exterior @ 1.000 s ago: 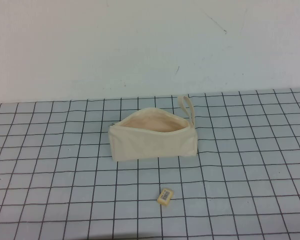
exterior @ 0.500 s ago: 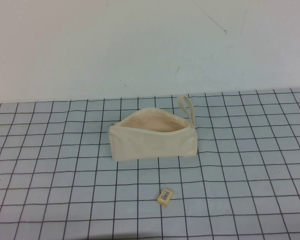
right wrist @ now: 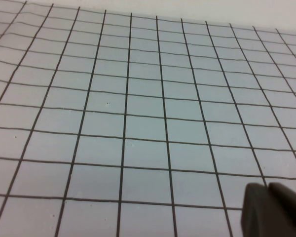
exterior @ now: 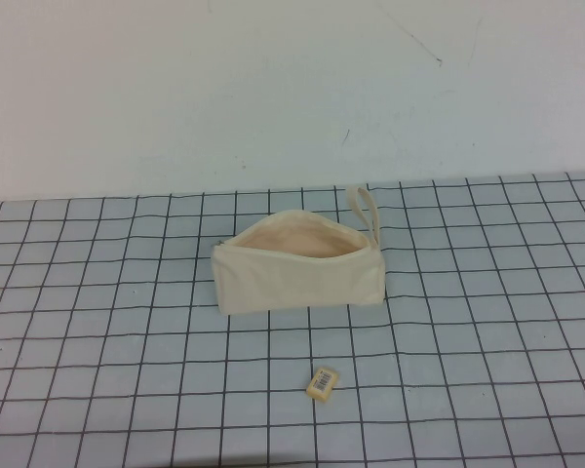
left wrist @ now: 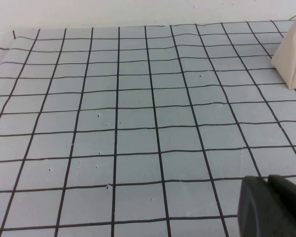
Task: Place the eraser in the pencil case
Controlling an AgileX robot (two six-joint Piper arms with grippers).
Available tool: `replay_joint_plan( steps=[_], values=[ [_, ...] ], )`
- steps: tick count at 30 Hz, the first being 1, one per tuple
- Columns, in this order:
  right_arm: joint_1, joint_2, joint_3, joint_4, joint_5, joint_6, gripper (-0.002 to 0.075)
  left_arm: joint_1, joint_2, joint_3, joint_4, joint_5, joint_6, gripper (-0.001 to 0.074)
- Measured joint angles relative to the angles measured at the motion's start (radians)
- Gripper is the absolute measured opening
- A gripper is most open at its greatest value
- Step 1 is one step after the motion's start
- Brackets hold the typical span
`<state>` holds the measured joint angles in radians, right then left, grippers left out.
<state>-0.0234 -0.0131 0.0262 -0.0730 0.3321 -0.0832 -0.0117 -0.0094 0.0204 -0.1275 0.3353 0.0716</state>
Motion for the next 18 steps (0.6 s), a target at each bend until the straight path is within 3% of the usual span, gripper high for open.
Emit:
replay_joint_plan(
  steps=[9, 18],
  values=[
    [0.000, 0.000, 0.002, 0.000, -0.115, 0.000, 0.0000, 0.000, 0.000, 0.000, 0.000, 0.000, 0.000, -0.0001],
    [0.000, 0.000, 0.002, 0.000, -0.747, 0.000, 0.0000, 0.000, 0.000, 0.000, 0.000, 0.000, 0.000, -0.0001]
  ],
)
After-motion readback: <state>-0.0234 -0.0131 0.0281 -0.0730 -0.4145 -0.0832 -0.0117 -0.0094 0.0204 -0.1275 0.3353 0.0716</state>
